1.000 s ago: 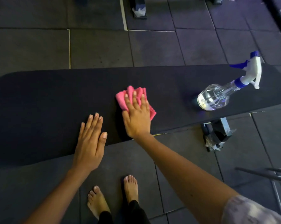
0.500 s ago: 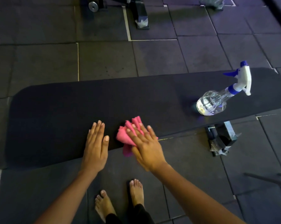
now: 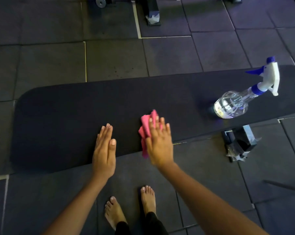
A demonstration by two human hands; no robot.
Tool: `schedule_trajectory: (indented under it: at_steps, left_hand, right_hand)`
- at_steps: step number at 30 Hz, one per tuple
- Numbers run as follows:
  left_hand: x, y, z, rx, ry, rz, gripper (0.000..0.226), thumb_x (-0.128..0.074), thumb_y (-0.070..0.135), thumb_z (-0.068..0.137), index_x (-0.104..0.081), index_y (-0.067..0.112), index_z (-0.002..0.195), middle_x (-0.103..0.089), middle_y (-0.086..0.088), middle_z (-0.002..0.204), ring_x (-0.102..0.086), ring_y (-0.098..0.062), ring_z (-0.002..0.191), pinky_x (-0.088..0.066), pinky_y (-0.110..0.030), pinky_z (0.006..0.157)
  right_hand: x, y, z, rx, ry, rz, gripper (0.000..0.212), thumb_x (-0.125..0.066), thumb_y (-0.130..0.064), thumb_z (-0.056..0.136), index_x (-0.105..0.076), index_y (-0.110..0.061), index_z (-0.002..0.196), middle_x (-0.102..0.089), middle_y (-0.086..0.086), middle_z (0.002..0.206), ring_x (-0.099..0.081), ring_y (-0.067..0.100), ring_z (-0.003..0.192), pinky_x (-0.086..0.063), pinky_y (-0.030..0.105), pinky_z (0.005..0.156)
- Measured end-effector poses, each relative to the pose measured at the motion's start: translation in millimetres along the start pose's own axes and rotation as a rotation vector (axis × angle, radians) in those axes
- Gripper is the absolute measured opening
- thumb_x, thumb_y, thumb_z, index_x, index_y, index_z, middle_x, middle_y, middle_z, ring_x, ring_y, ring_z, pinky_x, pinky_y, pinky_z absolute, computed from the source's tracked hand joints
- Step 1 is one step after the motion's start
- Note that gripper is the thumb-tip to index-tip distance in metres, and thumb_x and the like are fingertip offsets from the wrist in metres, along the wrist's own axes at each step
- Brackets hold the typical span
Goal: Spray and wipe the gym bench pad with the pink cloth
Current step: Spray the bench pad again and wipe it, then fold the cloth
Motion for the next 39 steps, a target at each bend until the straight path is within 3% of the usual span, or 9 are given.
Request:
schedule_trajectory:
  at_steps: [10, 14, 17, 19, 22, 26, 31, 35, 39]
  left_hand:
    - [51, -15, -12, 0.031, 0.151, 0.021, 0.056, -0.021, 0.041, 0.101, -0.034, 0.007, 0.144, -0.034, -0.003, 0.151, -0.021, -0.008, 0.144, -0.013, -0.034, 0.120]
    - [62, -22, -24, 0.049, 0.091, 0.105, 0.058, -0.022, 0.036, 0.097, -0.035, 0.002, 0.142, -0.034, -0.007, 0.151, -0.022, -0.016, 0.144, -0.011, -0.038, 0.120]
    - [76, -29, -32, 0.101, 0.146, 0.091, 0.058, -0.023, 0.036, 0.097, -0.037, 0.002, 0.141, -0.035, -0.007, 0.150, -0.023, -0.018, 0.144, -0.012, -0.043, 0.120]
    - [84, -35, -39, 0.126, 0.166, 0.080, 0.057, -0.022, 0.037, 0.098, -0.035, 0.003, 0.142, -0.034, -0.005, 0.151, -0.021, -0.016, 0.144, -0.012, -0.042, 0.120]
    - [89, -39, -47, 0.102, 0.159, 0.103, 0.059, -0.020, 0.041, 0.099, -0.034, 0.004, 0.143, -0.033, -0.004, 0.152, -0.019, -0.012, 0.145, -0.010, -0.039, 0.120]
    - [92, -43, -47, 0.068, 0.131, 0.170, 0.061, -0.016, 0.044, 0.100, -0.033, 0.004, 0.143, -0.033, -0.005, 0.152, -0.019, -0.014, 0.145, -0.008, -0.035, 0.120]
    - [90, -50, -43, 0.033, 0.034, 0.334, 0.059, -0.019, 0.041, 0.100, -0.036, 0.005, 0.143, -0.031, -0.005, 0.152, -0.019, -0.018, 0.145, -0.007, -0.037, 0.120]
    - [99, -66, -45, 0.059, 0.016, 0.387, 0.055, -0.023, 0.037, 0.099, -0.033, 0.006, 0.144, -0.029, -0.005, 0.153, -0.018, -0.019, 0.145, -0.009, -0.042, 0.119]
    - [114, -83, -51, 0.087, 0.031, 0.399, 0.056, -0.021, 0.037, 0.099, -0.032, 0.005, 0.144, -0.029, -0.005, 0.153, -0.017, -0.019, 0.145, -0.009, -0.044, 0.120]
  right_hand:
    - [-44, -102, -42, 0.328, -0.220, 0.203, 0.062, -0.039, -0.018, 0.099, -0.012, -0.011, 0.154, -0.003, 0.009, 0.162, 0.005, 0.025, 0.150, 0.006, 0.037, 0.123]
    - [-8, -84, -42, -0.051, -0.235, 0.773, 0.046, -0.043, -0.003, 0.098, -0.045, -0.011, 0.143, -0.048, 0.013, 0.145, -0.037, 0.016, 0.137, -0.025, 0.029, 0.118]
    - [41, -45, -33, -0.281, -0.150, 0.963, 0.028, -0.048, -0.001, 0.093, -0.065, -0.006, 0.114, -0.073, 0.012, 0.102, -0.069, 0.027, 0.095, -0.057, 0.040, 0.075]
    - [94, -23, -21, -0.277, 0.069, 0.912, 0.025, -0.046, -0.014, 0.085, -0.068, -0.021, 0.096, -0.073, -0.005, 0.089, -0.067, 0.014, 0.082, -0.052, 0.020, 0.062]
    - [149, -5, -3, -0.212, 0.357, 0.931, 0.039, -0.046, -0.019, 0.084, -0.067, -0.042, 0.106, -0.071, -0.023, 0.103, -0.061, -0.008, 0.093, -0.047, 0.009, 0.077]
    - [115, -21, 22, -0.032, 0.220, 0.720, 0.053, -0.047, -0.021, 0.091, -0.047, -0.050, 0.135, -0.050, -0.014, 0.143, -0.049, 0.010, 0.130, -0.041, 0.032, 0.107]
    - [-3, -30, 13, 0.137, -0.160, -0.148, 0.068, -0.044, -0.049, 0.096, -0.003, -0.041, 0.150, 0.006, 0.001, 0.163, 0.014, 0.037, 0.148, 0.006, 0.055, 0.117]
    - [-11, -19, 12, -0.167, 0.003, -0.046, 0.081, -0.036, -0.058, 0.091, -0.006, -0.018, 0.155, 0.003, 0.013, 0.163, 0.012, 0.039, 0.148, 0.002, 0.053, 0.120]
    - [-25, -50, 11, -0.141, 0.032, -0.066, 0.058, -0.031, -0.037, 0.102, -0.018, -0.013, 0.154, -0.011, 0.015, 0.162, -0.001, 0.036, 0.149, -0.003, 0.049, 0.121]
Point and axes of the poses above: each hand's wrist, its own z-axis towards the middle knuckle, its own x-axis out of the back of the hand, y = z × x, the point moved 8 cm from there along z, towards the middle knuckle
